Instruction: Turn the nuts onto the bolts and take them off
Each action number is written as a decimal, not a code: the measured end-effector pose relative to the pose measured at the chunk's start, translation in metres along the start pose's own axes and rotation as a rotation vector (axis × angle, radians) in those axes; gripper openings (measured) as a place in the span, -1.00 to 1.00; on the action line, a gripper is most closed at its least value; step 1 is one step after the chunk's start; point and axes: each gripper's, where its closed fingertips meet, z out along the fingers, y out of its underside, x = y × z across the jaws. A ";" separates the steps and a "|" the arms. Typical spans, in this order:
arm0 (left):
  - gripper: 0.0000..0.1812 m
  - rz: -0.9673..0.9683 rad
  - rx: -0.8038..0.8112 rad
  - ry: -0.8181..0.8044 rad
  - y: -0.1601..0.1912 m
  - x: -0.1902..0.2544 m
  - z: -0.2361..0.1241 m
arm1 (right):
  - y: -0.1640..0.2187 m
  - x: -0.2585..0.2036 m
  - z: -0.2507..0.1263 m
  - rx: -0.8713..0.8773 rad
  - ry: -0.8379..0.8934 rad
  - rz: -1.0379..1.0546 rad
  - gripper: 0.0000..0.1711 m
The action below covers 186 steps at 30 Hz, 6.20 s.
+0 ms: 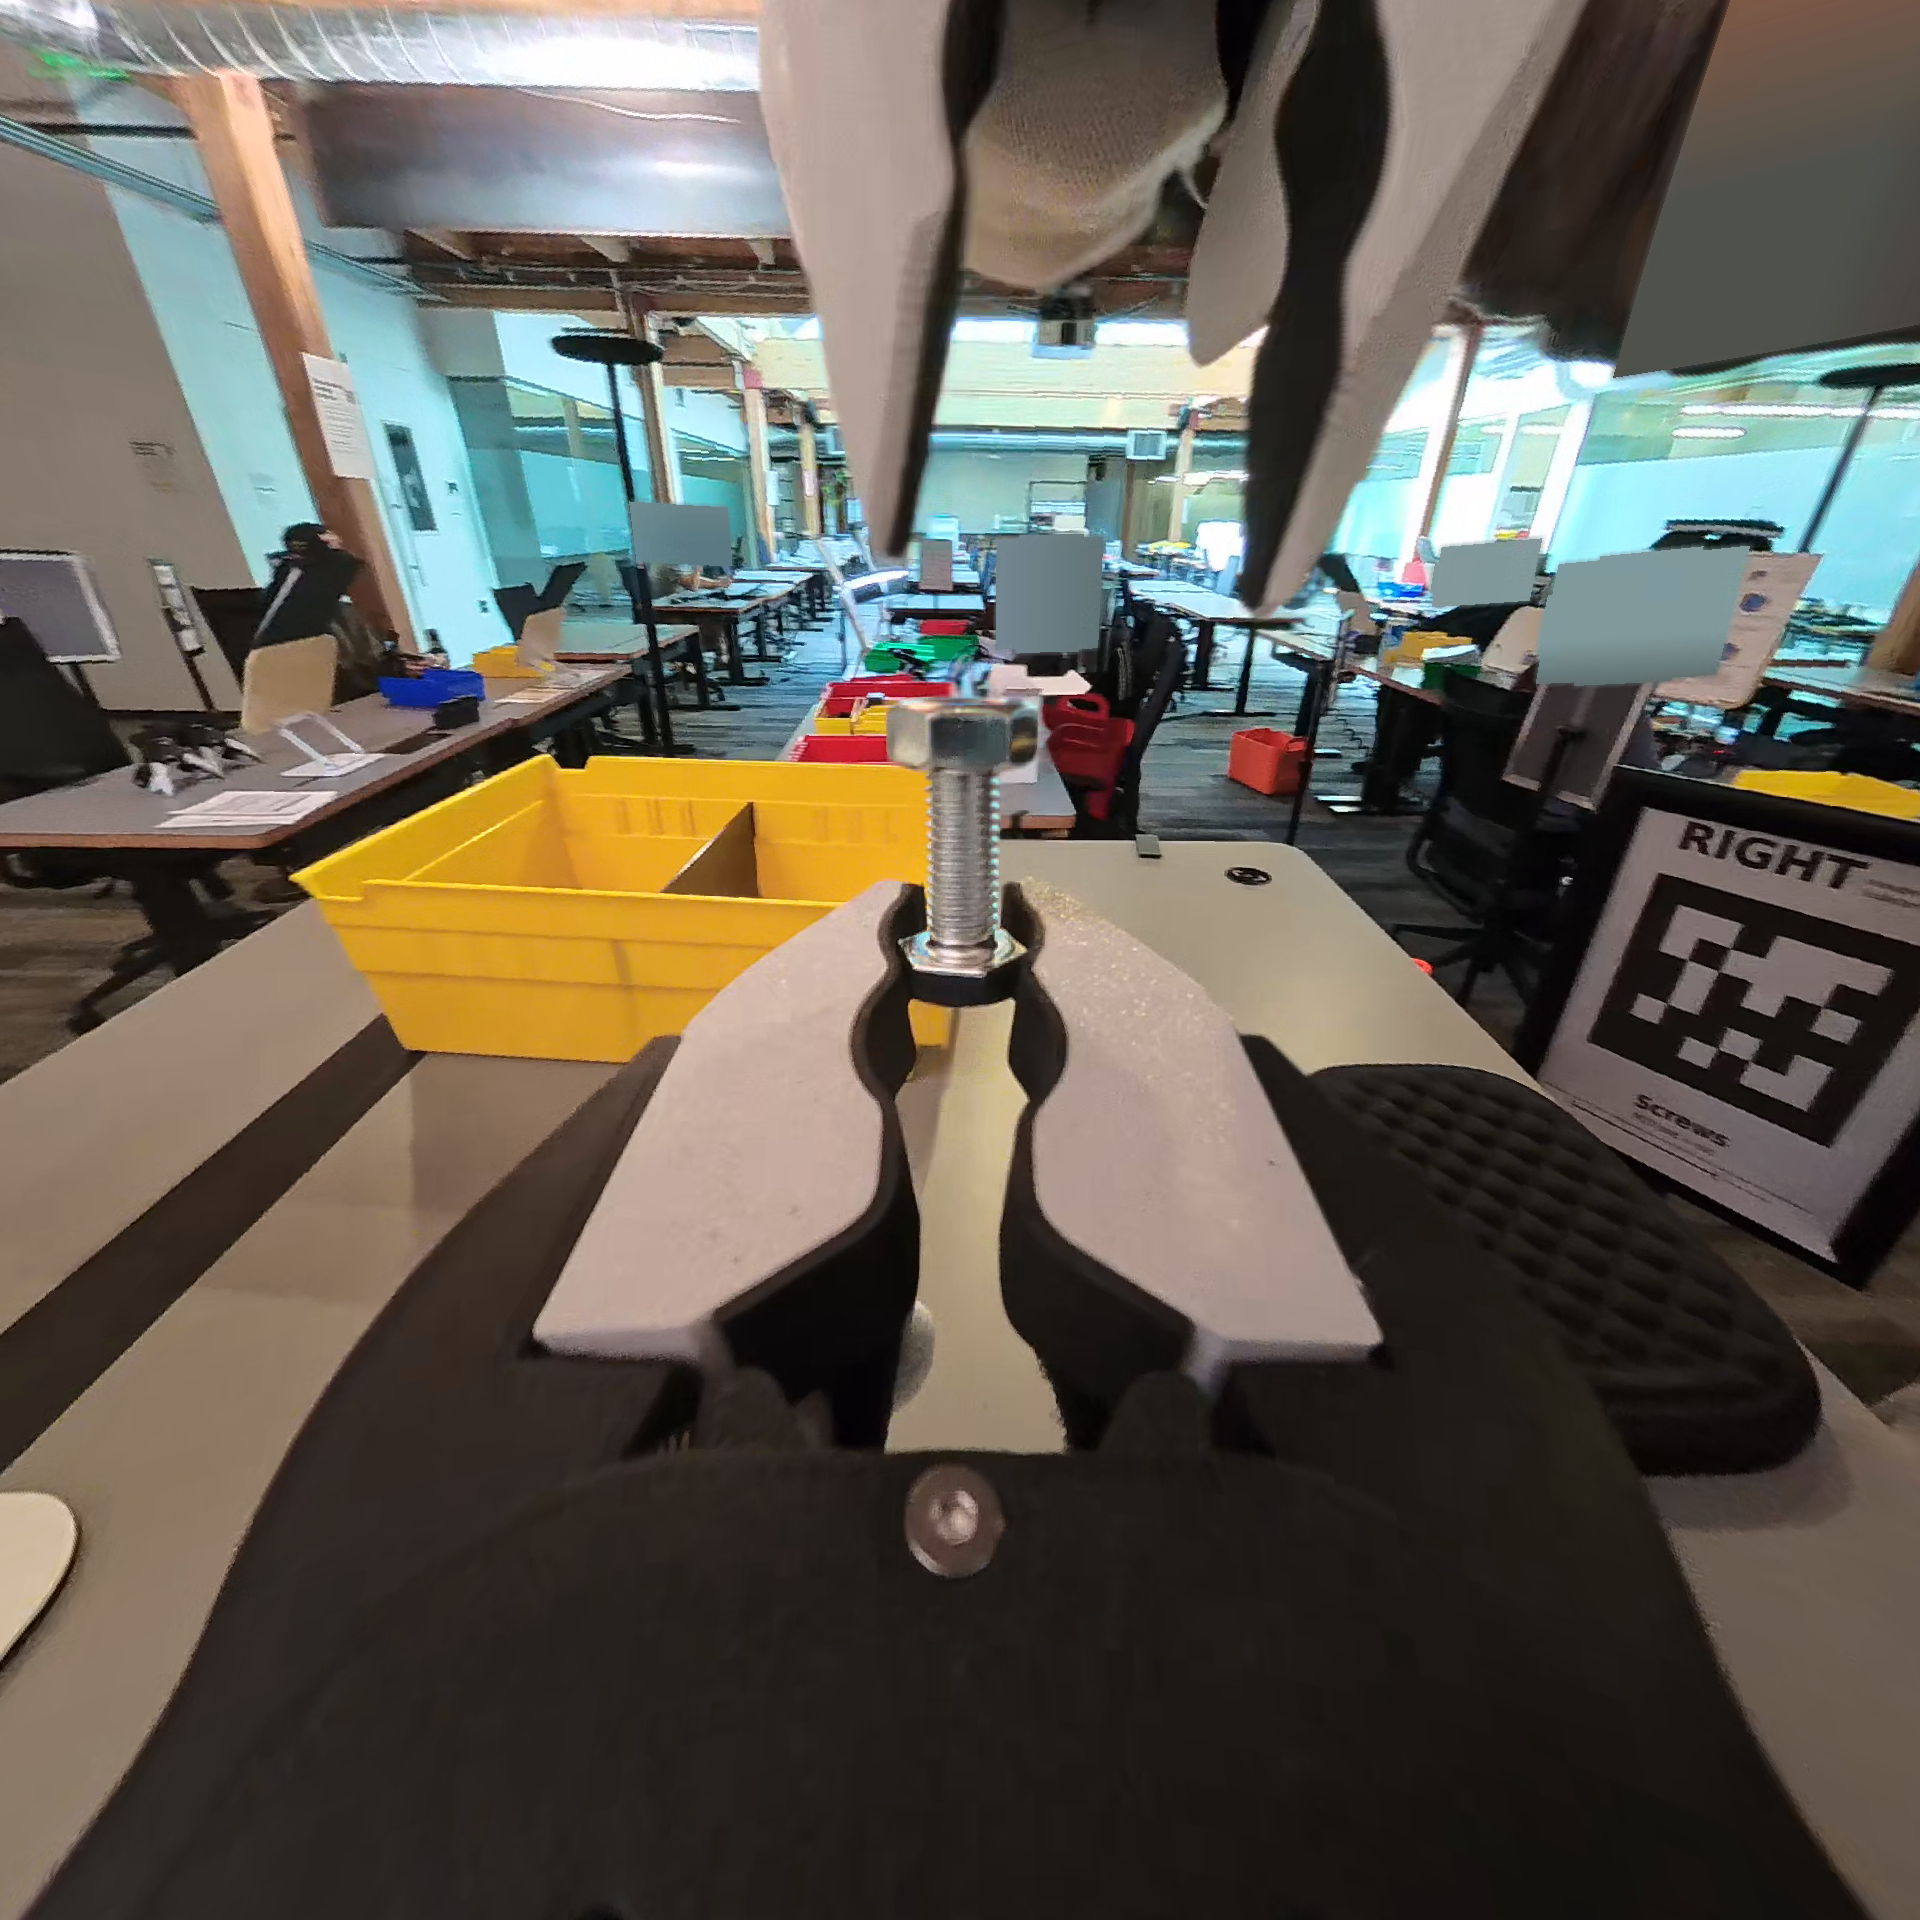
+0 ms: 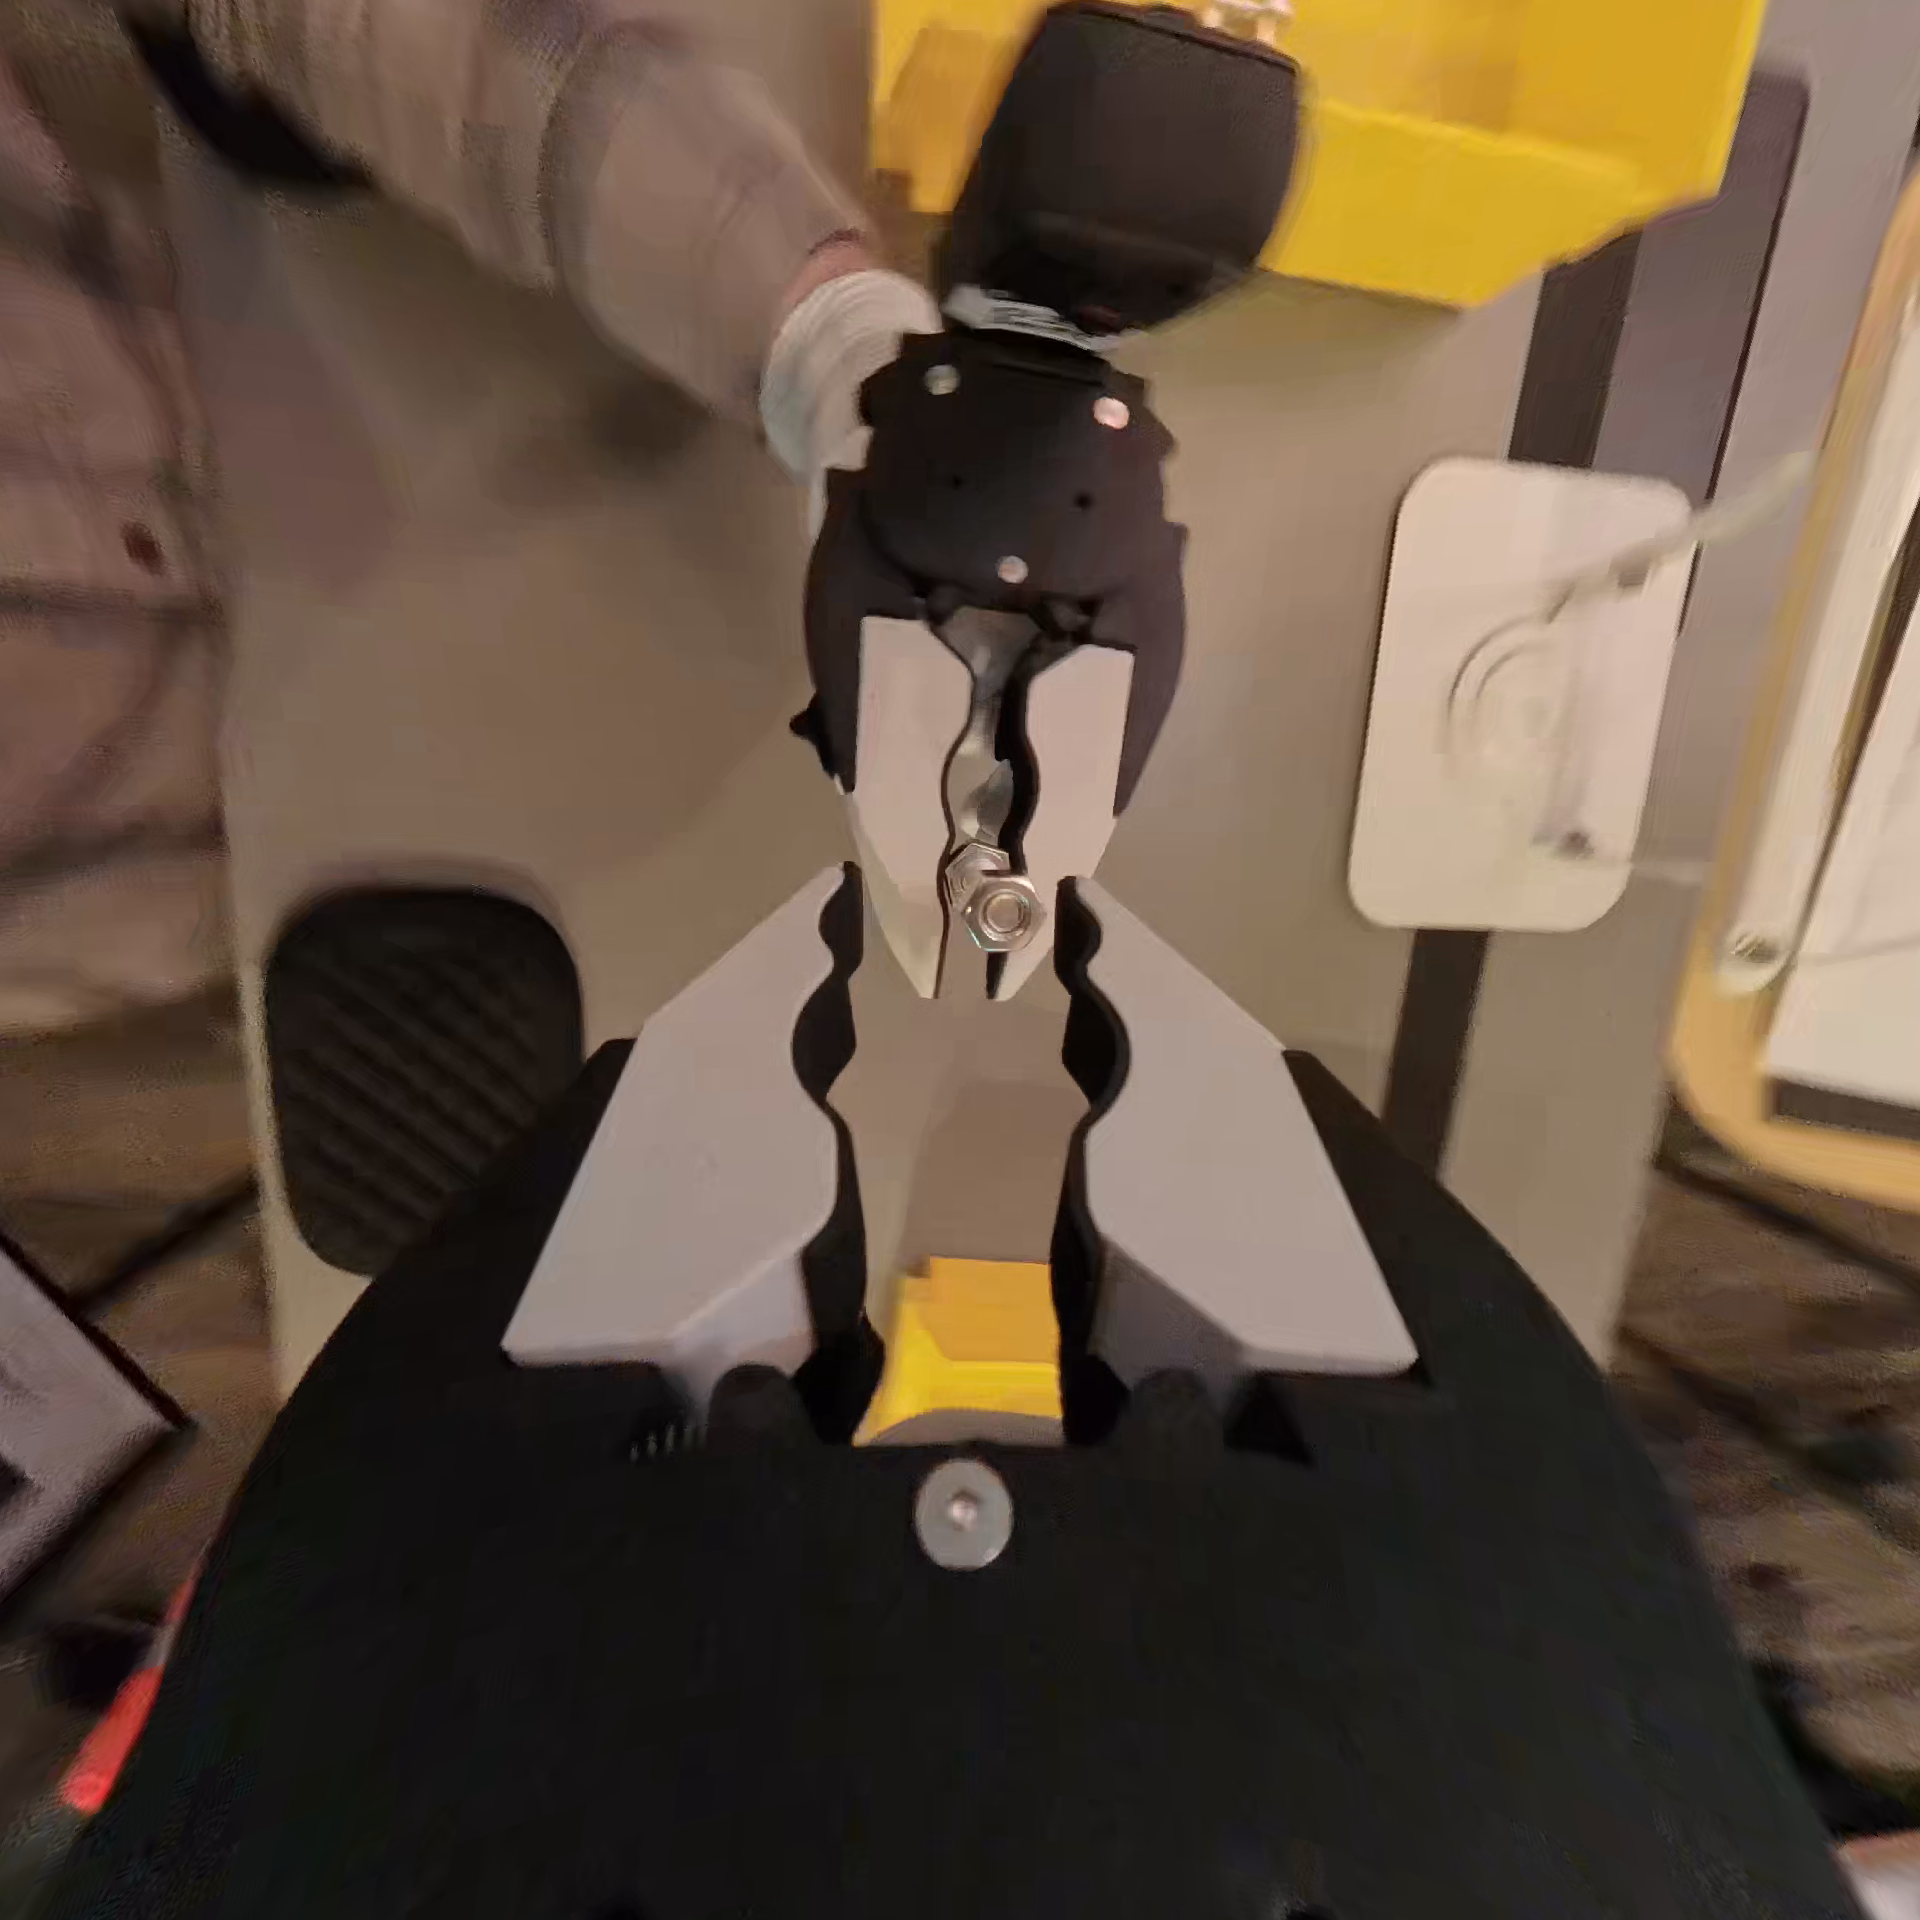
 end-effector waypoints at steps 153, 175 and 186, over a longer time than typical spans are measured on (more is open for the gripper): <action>-0.84 -0.015 0.052 -0.424 -0.020 -0.051 -0.014 | -0.005 0.056 0.004 0.831 0.438 0.530 -0.60; -0.84 0.064 0.008 -0.102 -0.024 0.003 0.003 | -0.014 0.005 -0.008 1.045 -0.066 0.085 -0.80; -0.84 0.021 0.001 0.083 -0.021 0.038 0.015 | -0.004 -0.030 -0.024 1.119 -0.478 -0.134 -1.00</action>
